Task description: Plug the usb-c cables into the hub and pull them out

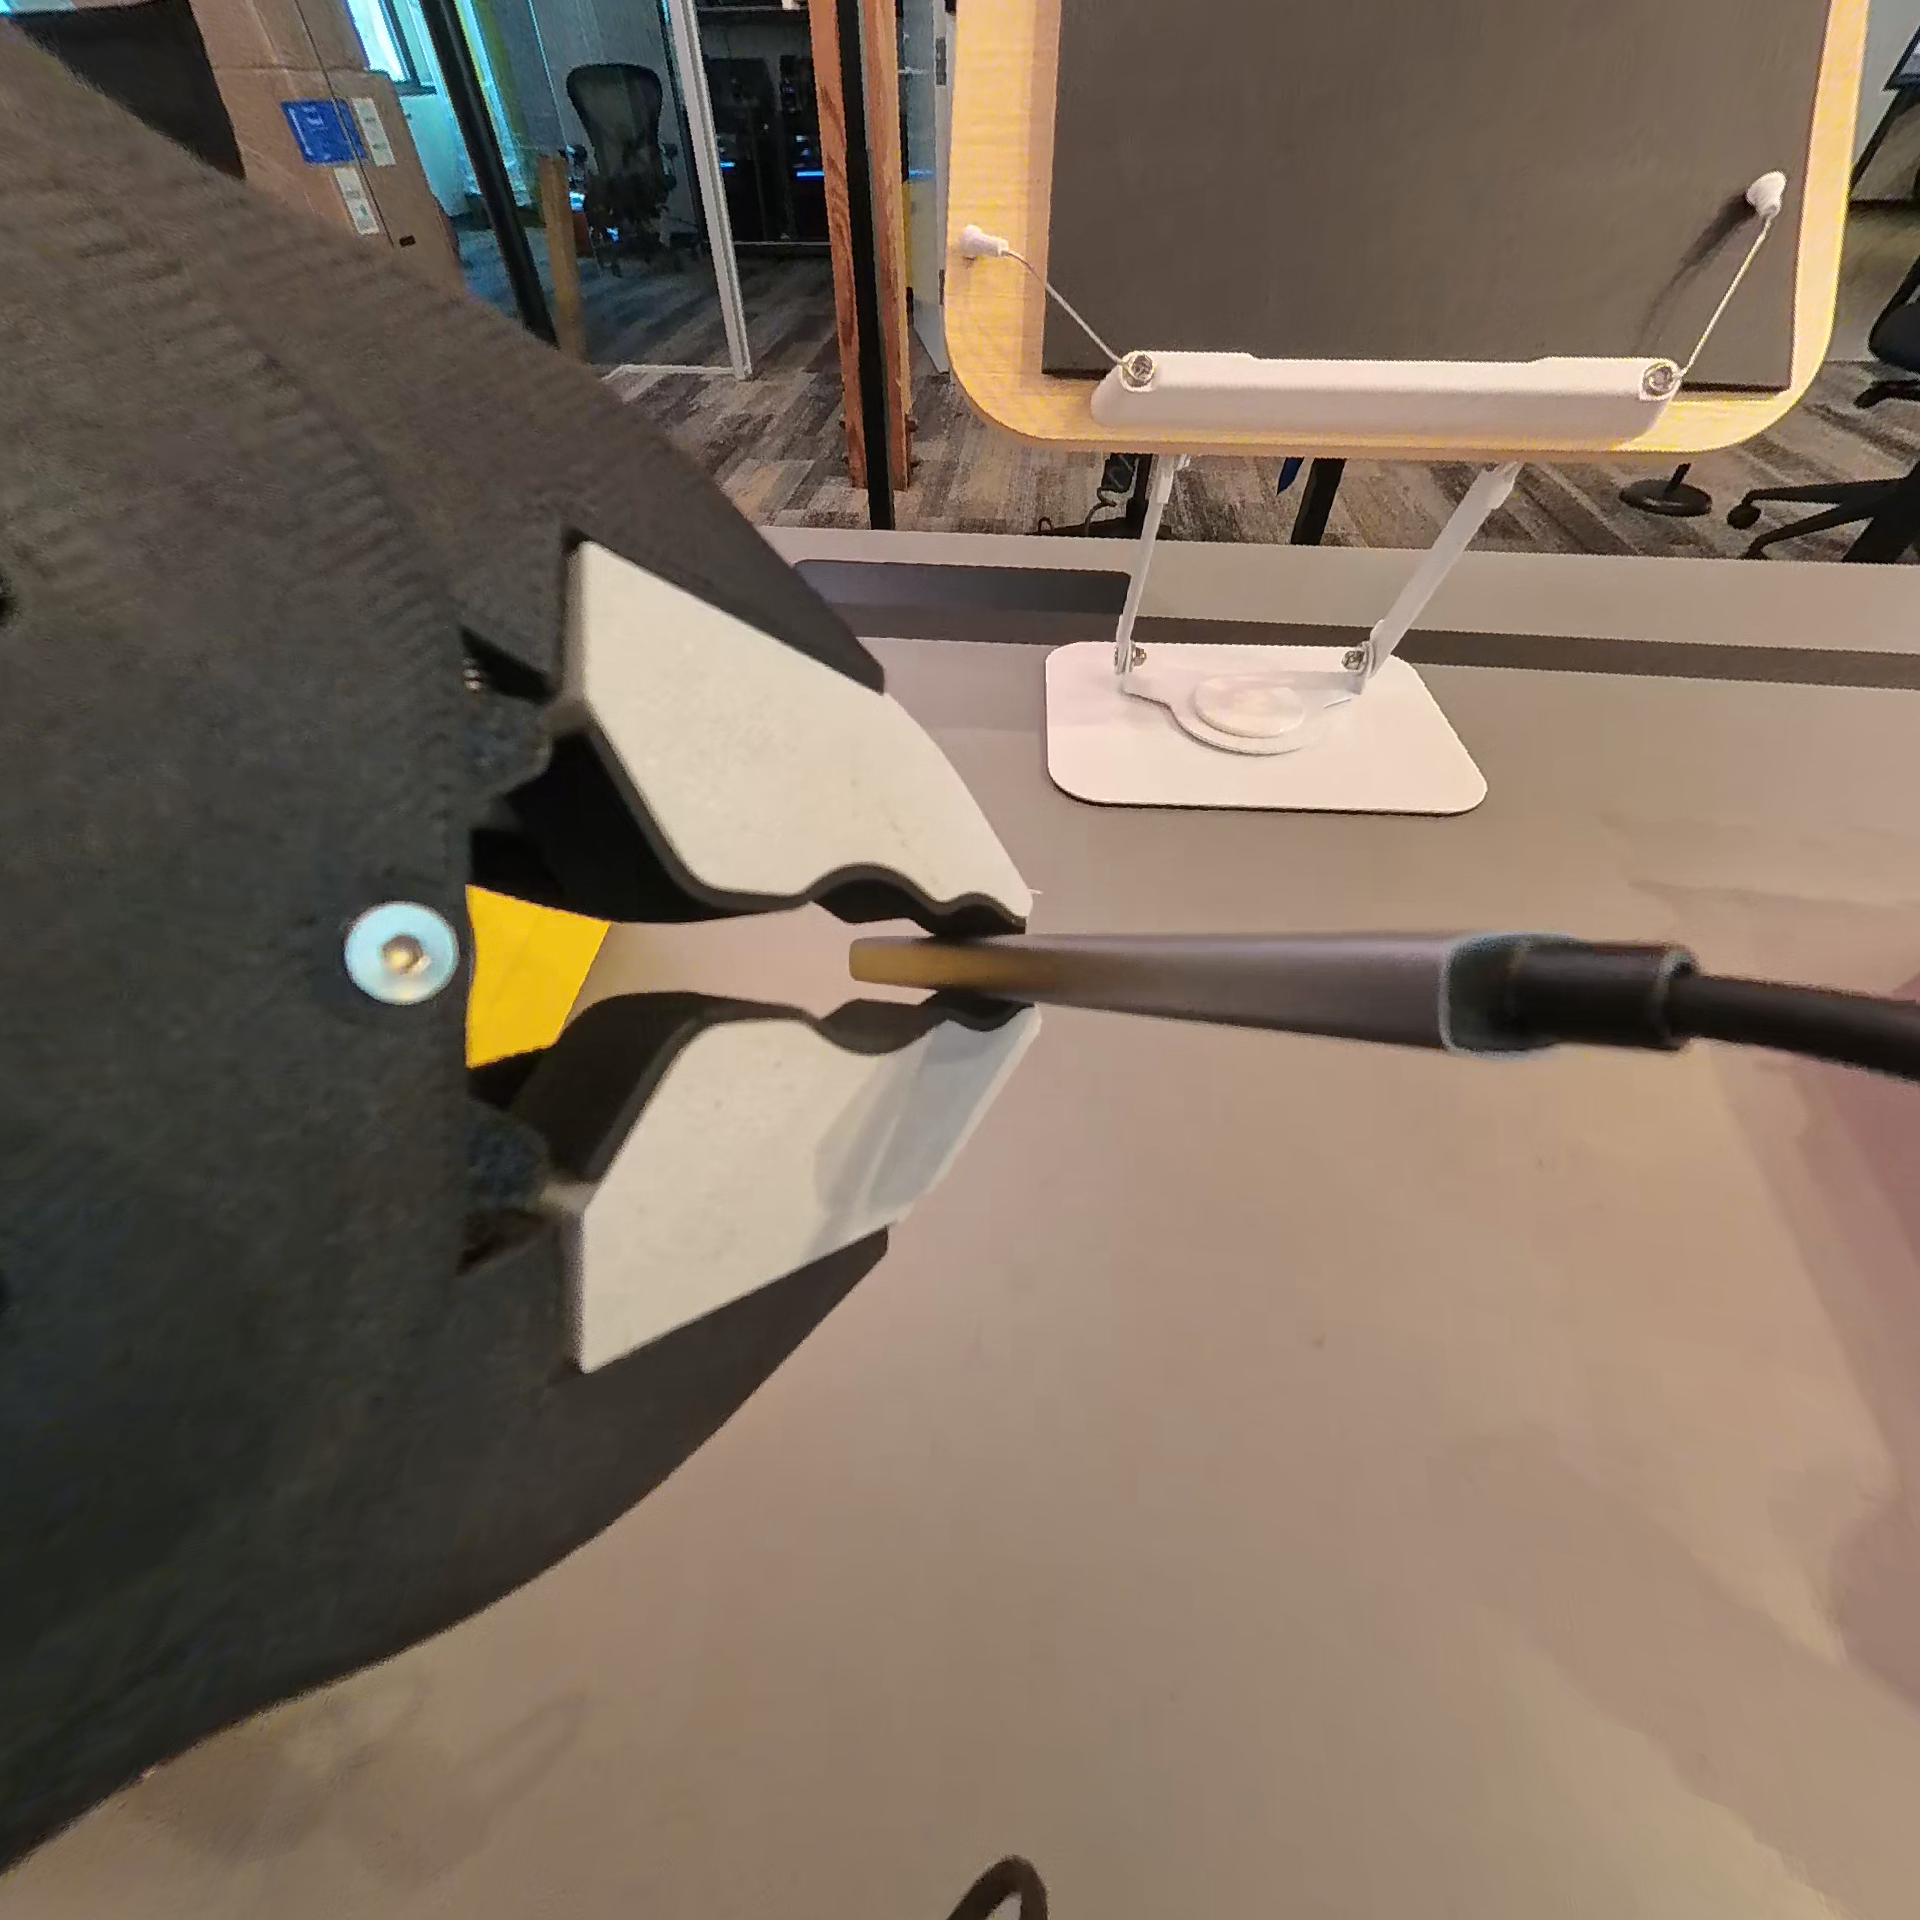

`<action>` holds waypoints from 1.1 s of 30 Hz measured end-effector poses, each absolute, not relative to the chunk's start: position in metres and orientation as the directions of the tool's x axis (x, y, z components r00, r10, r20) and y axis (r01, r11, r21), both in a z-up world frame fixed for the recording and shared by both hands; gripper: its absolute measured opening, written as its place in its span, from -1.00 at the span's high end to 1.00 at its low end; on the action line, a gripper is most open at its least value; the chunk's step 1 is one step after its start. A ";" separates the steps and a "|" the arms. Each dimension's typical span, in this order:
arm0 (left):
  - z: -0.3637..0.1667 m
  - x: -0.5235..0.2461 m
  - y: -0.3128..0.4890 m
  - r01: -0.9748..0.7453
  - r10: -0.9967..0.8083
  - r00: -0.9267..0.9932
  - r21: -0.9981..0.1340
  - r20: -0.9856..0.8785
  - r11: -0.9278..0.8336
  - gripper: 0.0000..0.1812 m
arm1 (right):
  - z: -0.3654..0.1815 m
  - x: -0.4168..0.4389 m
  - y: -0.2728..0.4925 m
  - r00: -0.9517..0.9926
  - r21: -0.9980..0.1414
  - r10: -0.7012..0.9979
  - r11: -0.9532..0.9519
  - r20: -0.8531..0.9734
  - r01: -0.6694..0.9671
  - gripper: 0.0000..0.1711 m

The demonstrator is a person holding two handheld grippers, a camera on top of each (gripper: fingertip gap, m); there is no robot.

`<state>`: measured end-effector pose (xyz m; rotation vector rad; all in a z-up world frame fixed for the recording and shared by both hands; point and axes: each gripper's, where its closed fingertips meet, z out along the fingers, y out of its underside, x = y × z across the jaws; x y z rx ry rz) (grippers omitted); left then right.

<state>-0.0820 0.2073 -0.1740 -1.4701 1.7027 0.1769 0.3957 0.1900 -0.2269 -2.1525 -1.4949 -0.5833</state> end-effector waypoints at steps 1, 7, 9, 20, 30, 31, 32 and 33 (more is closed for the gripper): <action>-0.174 -0.082 0.208 -0.865 -0.739 0.067 -0.408 -0.670 0.291 0.90 | -0.212 0.394 0.191 0.334 -0.143 0.713 -0.315 0.617 0.938 0.33; -0.161 -0.072 0.215 -0.866 -0.692 0.136 -0.424 -0.709 0.264 0.90 | -0.122 0.218 0.167 0.498 -0.670 0.703 -0.041 0.508 0.741 0.52; -0.155 -0.068 0.217 -0.876 -0.653 0.154 -0.408 -0.741 0.257 0.90 | -0.106 0.138 0.144 0.463 -0.807 0.794 0.055 0.393 0.589 0.49; -0.140 -0.065 0.220 -0.942 -0.461 0.130 -0.255 -0.878 0.220 0.90 | -0.103 -0.019 0.140 0.373 -0.965 0.928 -0.092 0.008 0.247 0.64; -0.134 -0.072 0.231 -0.965 -0.364 0.123 -0.198 -0.923 0.174 0.90 | -0.094 -0.003 0.128 0.207 -0.944 0.932 -0.320 -0.297 0.085 0.49; -0.136 -0.069 0.231 -0.965 -0.365 0.113 -0.189 -0.924 0.180 0.90 | -0.097 -0.006 0.126 0.195 -0.942 0.933 -0.323 -0.301 0.091 0.56; -0.138 -0.067 0.230 -0.964 -0.372 0.109 -0.189 -0.922 0.186 0.90 | -0.100 -0.010 0.124 0.191 -0.941 0.934 -0.323 -0.301 0.097 0.63; -0.139 -0.064 0.228 -0.962 -0.382 0.110 -0.195 -0.918 0.192 0.90 | -0.102 -0.013 0.124 0.194 -0.940 0.932 -0.327 -0.305 0.095 0.70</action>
